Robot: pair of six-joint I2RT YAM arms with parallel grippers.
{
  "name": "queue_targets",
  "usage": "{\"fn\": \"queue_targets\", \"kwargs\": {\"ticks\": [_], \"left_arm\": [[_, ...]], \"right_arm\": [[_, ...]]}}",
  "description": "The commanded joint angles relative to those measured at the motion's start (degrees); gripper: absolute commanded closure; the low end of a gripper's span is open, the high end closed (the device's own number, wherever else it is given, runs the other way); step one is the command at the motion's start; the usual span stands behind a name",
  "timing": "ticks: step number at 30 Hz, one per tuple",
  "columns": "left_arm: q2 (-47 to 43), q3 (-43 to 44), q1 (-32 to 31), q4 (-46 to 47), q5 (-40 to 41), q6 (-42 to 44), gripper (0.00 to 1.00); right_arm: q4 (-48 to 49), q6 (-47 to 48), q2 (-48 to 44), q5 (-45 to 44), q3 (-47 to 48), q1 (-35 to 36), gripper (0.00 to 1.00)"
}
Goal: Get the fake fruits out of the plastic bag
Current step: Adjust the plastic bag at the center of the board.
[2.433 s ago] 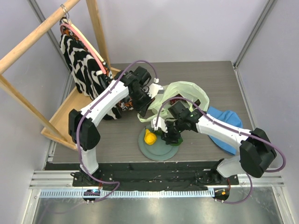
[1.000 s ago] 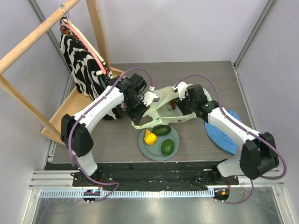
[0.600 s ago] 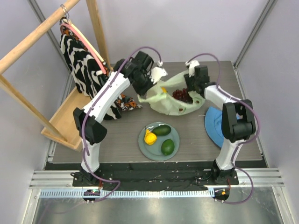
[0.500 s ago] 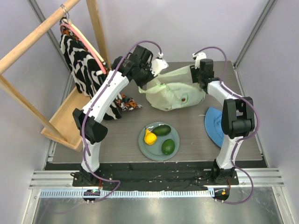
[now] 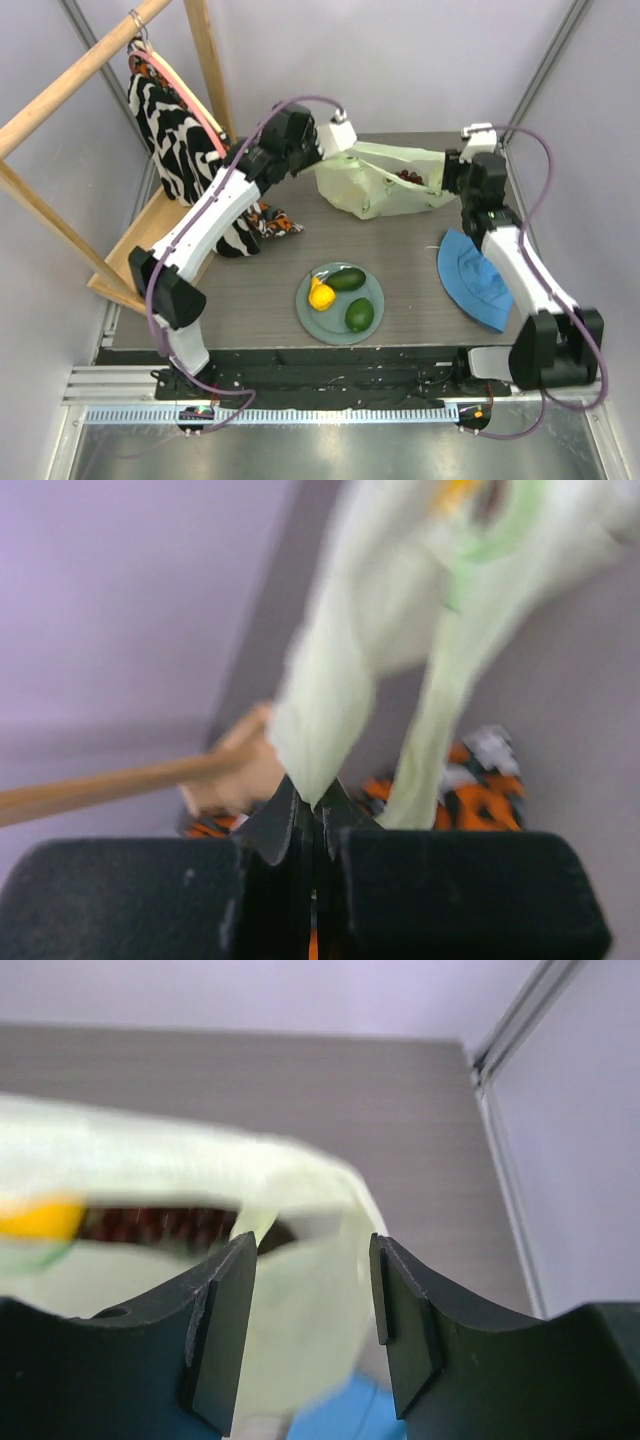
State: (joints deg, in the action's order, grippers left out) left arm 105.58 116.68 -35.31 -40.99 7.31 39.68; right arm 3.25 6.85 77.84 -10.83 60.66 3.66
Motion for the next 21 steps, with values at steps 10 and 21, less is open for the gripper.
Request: {"fn": "queue_targets", "kwargs": {"ticks": [10,21], "left_arm": [[-15.1,-29.8,-7.7,-17.9,-10.2,-4.9,1.00],[-14.6,-27.7,-7.7,-17.1,-12.0,-11.0,1.00]], "right_arm": [[-18.4,-8.2,-16.7,27.1,-11.6,0.1,0.44],[-15.8,7.9,-6.5,22.4,-4.7,14.7,0.53]]}}
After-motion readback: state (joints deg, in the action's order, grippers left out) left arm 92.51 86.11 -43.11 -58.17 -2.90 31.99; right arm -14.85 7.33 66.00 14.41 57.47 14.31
